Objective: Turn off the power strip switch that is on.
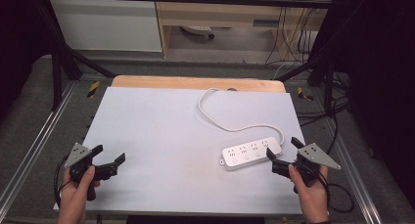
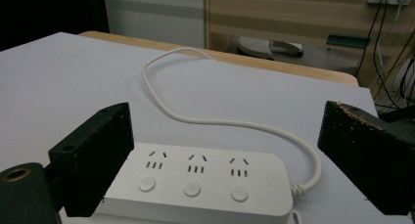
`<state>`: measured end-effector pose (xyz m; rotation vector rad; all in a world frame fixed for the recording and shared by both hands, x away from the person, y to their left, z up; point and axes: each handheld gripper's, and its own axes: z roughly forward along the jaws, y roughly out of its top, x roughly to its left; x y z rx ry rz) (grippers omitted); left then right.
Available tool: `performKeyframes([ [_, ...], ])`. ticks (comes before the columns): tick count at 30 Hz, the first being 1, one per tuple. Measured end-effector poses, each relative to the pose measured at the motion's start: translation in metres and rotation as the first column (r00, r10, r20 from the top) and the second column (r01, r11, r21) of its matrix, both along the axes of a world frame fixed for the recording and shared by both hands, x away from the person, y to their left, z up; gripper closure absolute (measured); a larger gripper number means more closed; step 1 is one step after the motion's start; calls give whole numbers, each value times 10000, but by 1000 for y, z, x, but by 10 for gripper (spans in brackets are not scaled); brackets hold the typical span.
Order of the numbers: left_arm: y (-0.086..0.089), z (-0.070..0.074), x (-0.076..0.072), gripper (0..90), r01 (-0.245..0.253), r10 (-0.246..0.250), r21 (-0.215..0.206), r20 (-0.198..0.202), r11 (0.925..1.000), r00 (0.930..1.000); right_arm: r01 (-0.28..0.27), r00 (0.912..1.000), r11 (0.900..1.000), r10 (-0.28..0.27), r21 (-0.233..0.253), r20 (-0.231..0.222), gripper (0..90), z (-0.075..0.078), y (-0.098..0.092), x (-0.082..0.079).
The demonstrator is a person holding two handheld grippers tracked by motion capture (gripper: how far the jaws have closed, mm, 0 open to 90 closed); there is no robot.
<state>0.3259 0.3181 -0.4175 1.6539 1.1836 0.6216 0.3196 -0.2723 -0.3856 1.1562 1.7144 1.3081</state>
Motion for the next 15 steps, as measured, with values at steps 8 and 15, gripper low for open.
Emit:
performKeyframes([
  [8,0,0,0,59,-15,15,-19,11,10000,10000,308,9990,9995,-307,10,-310,68,-8,-19,1],
  [15,0,0,0,59,-1,1,-17,19,10000,10000,297,9972,9996,-294,37,-686,71,-21,-27,5],
])
